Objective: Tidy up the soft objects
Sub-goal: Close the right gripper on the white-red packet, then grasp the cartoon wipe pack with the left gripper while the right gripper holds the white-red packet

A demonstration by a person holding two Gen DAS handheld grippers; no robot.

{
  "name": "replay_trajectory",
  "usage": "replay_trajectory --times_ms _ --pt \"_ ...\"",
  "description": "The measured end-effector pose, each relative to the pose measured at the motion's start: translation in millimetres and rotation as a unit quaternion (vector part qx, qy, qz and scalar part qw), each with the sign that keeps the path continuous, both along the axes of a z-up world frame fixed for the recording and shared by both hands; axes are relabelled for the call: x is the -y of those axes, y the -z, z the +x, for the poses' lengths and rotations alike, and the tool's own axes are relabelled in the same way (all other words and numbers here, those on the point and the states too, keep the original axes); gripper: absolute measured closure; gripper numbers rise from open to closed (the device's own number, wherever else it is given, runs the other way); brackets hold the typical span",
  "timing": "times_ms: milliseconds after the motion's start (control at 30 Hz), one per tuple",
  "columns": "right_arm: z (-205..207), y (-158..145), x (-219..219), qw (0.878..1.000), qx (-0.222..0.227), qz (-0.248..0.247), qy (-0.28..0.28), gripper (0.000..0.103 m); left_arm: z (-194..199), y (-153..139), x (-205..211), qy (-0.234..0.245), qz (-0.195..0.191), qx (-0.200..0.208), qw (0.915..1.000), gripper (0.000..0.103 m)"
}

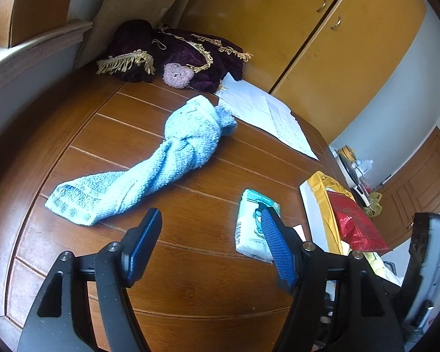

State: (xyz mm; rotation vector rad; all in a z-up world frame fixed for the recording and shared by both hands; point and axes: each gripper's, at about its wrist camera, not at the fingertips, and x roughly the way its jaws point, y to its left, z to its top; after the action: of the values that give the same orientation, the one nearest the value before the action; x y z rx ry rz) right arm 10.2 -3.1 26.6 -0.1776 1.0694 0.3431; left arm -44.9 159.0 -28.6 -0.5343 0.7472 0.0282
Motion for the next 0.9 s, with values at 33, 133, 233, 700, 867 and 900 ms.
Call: replay_trajectory --times_ms 33,133,233,700,867,900 --pt "3 6 -3 1.0 -0.002 -0.026 0.002 0.037 1 1 -1 -0.002 0.0 -0.002 1.0 0.033" --pt "2 15 -11 0.996 0.022 -0.086 0.011 0.045 -2 -1 -1 -0.002 0.002 0.006 1.0 0.033" --pt "3 15 -3 0.996 0.022 -0.086 0.031 0.065 -4 -3 3 -0.005 0.018 0.014 0.9997 0.033" --pt "-20 -22 34 0.995 0.056 0.07 0.042 0.09 5 1 18 0.024 0.024 -0.012 0.9994 0.034" --pt "-33 -42 56 0.986 0.08 0.136 0.048 0.091 18 -1 44 0.063 0.05 -0.03 0.9963 0.034" --pt "-36 -46 60 0.984 0.086 0.147 0.048 0.091 21 -2 51 0.071 0.058 -0.033 0.9952 0.034"
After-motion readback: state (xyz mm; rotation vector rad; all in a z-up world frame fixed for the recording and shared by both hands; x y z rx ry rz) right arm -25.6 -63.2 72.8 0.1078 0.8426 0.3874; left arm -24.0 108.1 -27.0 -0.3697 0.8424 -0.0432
